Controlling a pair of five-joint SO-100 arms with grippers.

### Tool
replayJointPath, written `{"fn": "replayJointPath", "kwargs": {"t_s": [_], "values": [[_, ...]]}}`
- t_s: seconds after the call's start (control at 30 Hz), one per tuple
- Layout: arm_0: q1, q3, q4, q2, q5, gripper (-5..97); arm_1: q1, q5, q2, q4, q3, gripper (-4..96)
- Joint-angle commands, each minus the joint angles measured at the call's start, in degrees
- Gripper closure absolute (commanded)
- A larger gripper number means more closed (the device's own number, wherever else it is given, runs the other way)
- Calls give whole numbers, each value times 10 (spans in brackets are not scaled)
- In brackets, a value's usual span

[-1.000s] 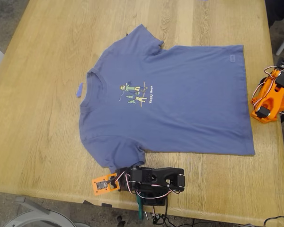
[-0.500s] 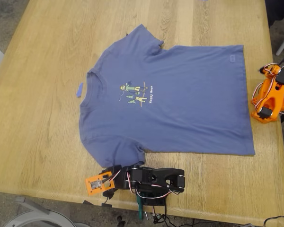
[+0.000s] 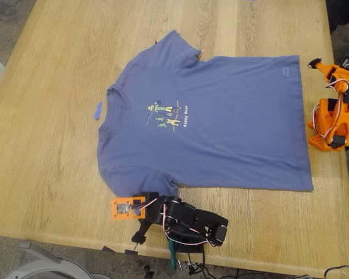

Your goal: Fold a T-shirt

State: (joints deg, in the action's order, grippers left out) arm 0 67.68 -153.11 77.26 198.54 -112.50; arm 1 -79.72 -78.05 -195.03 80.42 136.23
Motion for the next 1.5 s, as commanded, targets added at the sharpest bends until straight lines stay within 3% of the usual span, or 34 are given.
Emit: {"fn": "replayJointPath", "kwargs": {"t_s": [0.0,0.17,0.33,0.57,0.8,0.9,1.03,1.23,1.47], "values": [[-33,151,21,-50,18,289,66,-12,1,41,-83,491],[-103,316,98,-172,47,289,203,-43,31,163,-218,495],[-211,419,103,-247,62,263,298,-69,108,168,-308,504],[-279,431,75,-254,91,245,412,-101,236,170,-409,510],[-410,414,98,-256,178,233,606,-127,365,171,-439,535],[-435,415,103,-274,184,233,692,-123,439,171,-470,545],[-438,438,163,-305,186,234,811,-82,512,171,-493,552],[-439,433,195,-325,206,237,876,-58,620,169,-526,544],[-399,289,4,-326,229,234,886,-15,743,82,-562,545]]}}
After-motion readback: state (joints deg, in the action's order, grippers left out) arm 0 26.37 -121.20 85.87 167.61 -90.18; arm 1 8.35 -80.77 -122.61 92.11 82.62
